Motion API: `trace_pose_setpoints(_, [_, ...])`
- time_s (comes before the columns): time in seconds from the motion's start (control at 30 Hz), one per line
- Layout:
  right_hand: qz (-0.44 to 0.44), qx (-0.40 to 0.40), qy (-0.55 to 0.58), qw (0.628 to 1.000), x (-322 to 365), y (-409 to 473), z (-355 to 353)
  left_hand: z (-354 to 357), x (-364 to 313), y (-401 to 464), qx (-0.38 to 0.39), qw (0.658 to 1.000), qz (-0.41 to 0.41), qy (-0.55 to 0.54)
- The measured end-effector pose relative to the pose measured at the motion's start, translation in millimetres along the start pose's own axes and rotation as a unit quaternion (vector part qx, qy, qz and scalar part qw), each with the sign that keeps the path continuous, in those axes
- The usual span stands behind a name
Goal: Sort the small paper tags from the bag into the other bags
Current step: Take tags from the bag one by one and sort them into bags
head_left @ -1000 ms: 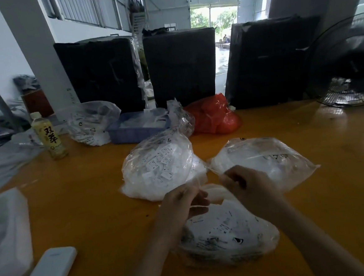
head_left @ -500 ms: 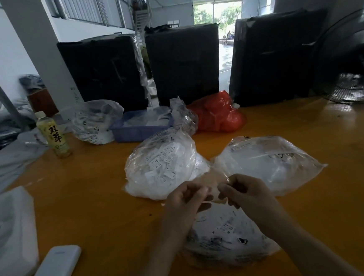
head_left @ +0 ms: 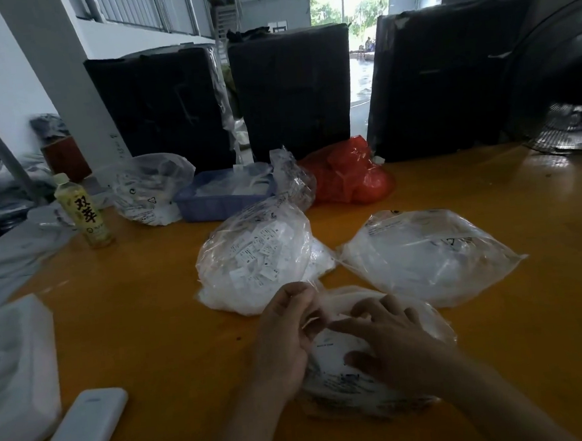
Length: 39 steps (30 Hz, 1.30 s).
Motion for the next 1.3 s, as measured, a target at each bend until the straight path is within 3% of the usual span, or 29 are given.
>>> trace_pose_setpoints(0.3, [0.013,-0.026,-0.023,0.999,-2.9,-4.0,-15.2,-7.3,2.9,-1.7,-0.043,0.995,-0.001,0.09])
trace_pose_setpoints(0.47, [-0.011,-0.051,-0.007,0.999,-4.2,-7.7,-25.4,-13.0,7.3,0.6,-0.07,0.997,-0.016,0.006])
trace_pose_setpoints(0.53, [0.002,-0.102,0.042,0.994,-7.1,-11.1,-40.7,-11.4,7.9,2.4,-0.06,0.998,-0.015,-0.026])
trace_pose_setpoints(0.63, [0.061,-0.198,0.199,0.958,-23.3,-21.3,-64.1,-9.1,9.8,3.5,-0.051,0.998,-0.009,-0.026])
trace_pose_setpoints(0.77, [0.088,-0.227,0.399,0.884,-33.6,-30.1,-74.5,-10.1,13.7,3.9,-0.058,0.998,-0.017,-0.033])
trace_pose_setpoints(0.97, [0.117,-0.277,0.477,0.826,-45.7,-31.8,-70.8,-4.2,16.9,1.4,-0.043,0.999,-0.024,0.016])
trace_pose_setpoints(1.2, [0.057,-0.325,0.431,0.84,-39.2,-34.0,-79.0,3.5,15.3,-3.5,-0.008,0.997,-0.022,0.073])
trace_pose_setpoints(1.3, [0.015,-0.335,0.377,0.863,-28.7,-34.7,-83.8,7.3,13.2,-5.6,0.003,0.992,-0.011,0.122])
Point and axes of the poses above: each hand's wrist, its own y-axis towards the middle knuckle, its own z-axis out of the palm, x = y × z, the point moved 8 cm from there along y, towards the middle knuckle, and after that the axes turned 2 degrees about x, right-handed, at the moved point
